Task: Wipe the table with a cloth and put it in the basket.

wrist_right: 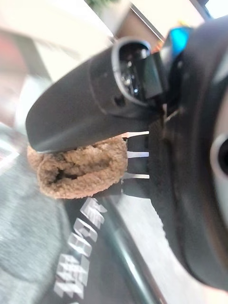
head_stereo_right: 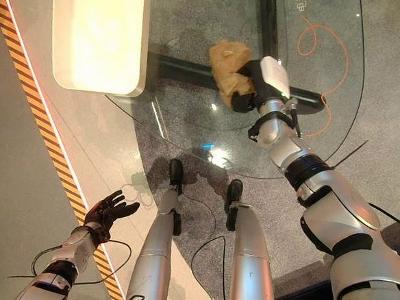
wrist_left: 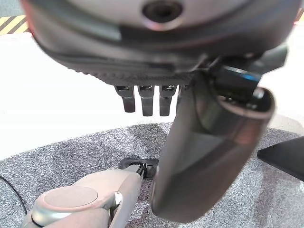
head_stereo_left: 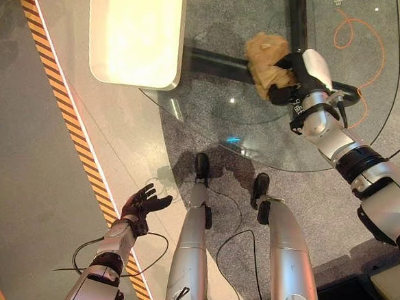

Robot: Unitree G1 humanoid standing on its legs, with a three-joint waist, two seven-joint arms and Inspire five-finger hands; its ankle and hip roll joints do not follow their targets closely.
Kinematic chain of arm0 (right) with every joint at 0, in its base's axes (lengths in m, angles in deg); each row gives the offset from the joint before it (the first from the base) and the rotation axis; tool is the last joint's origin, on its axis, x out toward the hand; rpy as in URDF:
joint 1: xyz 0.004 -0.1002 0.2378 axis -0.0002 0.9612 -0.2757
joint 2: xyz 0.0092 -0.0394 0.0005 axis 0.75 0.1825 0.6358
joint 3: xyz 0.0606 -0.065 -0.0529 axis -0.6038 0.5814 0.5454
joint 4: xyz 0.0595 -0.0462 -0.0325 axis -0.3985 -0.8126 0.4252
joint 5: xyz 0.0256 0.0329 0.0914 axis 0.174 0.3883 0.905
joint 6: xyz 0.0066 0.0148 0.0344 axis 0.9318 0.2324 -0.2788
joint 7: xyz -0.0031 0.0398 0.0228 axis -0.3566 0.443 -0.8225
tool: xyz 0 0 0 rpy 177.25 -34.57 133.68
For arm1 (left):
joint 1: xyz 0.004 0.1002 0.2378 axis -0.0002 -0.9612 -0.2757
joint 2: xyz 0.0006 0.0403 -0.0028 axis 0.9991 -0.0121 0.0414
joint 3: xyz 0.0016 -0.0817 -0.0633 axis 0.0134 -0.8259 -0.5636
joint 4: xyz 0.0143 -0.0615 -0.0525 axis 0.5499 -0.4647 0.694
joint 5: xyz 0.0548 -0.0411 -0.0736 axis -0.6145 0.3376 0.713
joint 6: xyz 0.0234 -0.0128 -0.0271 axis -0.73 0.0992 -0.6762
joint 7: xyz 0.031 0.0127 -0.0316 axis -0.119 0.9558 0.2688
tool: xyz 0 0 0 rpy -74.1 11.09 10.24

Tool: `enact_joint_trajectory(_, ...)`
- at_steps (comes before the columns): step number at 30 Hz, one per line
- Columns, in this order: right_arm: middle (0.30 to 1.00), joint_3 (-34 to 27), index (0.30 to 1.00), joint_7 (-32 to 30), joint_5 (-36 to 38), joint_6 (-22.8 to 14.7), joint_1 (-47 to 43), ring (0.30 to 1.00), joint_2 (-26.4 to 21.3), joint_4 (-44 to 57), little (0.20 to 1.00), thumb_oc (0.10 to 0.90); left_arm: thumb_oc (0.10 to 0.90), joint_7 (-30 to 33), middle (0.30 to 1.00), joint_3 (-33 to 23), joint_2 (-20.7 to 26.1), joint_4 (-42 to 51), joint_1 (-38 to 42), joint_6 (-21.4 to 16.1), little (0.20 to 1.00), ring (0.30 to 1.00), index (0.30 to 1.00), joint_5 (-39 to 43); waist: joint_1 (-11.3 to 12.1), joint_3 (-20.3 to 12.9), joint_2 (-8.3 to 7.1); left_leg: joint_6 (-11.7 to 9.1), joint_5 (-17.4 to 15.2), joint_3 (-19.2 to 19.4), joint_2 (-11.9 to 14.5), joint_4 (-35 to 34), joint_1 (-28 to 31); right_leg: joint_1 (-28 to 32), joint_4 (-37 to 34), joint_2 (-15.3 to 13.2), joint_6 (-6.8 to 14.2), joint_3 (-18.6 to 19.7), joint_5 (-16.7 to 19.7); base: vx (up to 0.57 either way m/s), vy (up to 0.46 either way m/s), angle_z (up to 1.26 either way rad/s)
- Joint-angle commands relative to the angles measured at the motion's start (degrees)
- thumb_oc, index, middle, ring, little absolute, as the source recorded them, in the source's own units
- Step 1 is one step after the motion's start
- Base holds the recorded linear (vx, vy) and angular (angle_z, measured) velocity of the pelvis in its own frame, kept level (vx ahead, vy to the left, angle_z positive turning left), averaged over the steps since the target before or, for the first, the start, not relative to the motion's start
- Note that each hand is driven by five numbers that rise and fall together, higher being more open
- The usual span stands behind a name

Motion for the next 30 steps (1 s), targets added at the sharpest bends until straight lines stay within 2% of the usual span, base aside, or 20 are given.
enact_joint_trajectory(1, 0.3, 2.9, 0.3, 3.7, -3.5, -4.6, -1.7, 0.3, 1.7, 8.0, 0.2, 0.1, 0.8, 0.8, 0.9, 0.3, 0.3, -1.3, -0.8, -0.9, 0.9, 0.9, 0.9, -0.7, 1.6, -1.1, -1.19, 3.0, -11.7, 3.5, -4.2, 8.5, 2.4, 4.0, -15.9, 2.3, 1.6, 1.2, 8.8, 0.0, 0.0, 0.0)
enact_joint_trajectory(9, 0.3, 5.6, 0.3, 8.6, -4.1, -5.6, 0.7, 0.3, 3.3, 15.1, 0.2, 0.1, 0.8, 1.2, 0.9, -0.1, -0.4, -1.6, -0.2, -1.5, 0.9, 0.9, 0.9, -0.7, 1.1, -1.1, -1.55, 2.7, -11.2, 3.6, -4.2, 7.9, 2.5, 4.1, -16.4, 2.3, 1.8, 1.3, 9.1, 0.0, 0.0, 0.0)
enact_joint_trajectory(15, 0.3, 6.0, 0.3, 9.1, -3.8, -5.5, 3.3, 0.3, 4.6, 18.3, 0.2, 0.1, 0.8, 2.6, 0.9, -0.7, -0.4, -1.8, 0.4, -2.9, 0.9, 0.9, 0.9, -0.8, 0.8, -1.1, -2.0, 2.5, -10.9, 3.6, -4.2, 7.5, 3.0, 4.5, -16.7, 2.4, 2.0, 1.4, 9.2, 0.0, 0.0, 0.0)
enact_joint_trajectory(23, 0.3, 5.4, 0.3, 5.8, -4.2, -5.0, 5.6, 0.3, 5.7, 16.6, 0.2, 0.1, 0.8, 5.6, 0.9, -1.2, -0.3, 0.9, 1.9, -7.7, 0.9, 0.9, 0.9, 0.1, 1.0, -1.1, -2.06, 2.5, -10.8, 3.3, -4.2, 7.1, 3.7, 5.2, -16.8, 2.3, 2.1, 1.4, 9.1, 0.0, 0.0, 0.0)
enact_joint_trajectory(30, 0.3, 1.0, 0.3, -2.1, -0.5, -6.5, 6.4, 0.3, 6.4, 15.5, 0.2, 0.1, 0.8, 14.4, 0.9, -5.0, 0.3, 4.6, 3.7, -12.6, 0.9, 0.9, 0.9, 7.0, 1.2, -1.1, -2.15, 2.4, -10.9, 2.8, -4.4, 7.4, 3.7, 5.4, -16.4, 2.1, 2.2, 1.2, 9.0, 0.01, -0.02, 0.01)
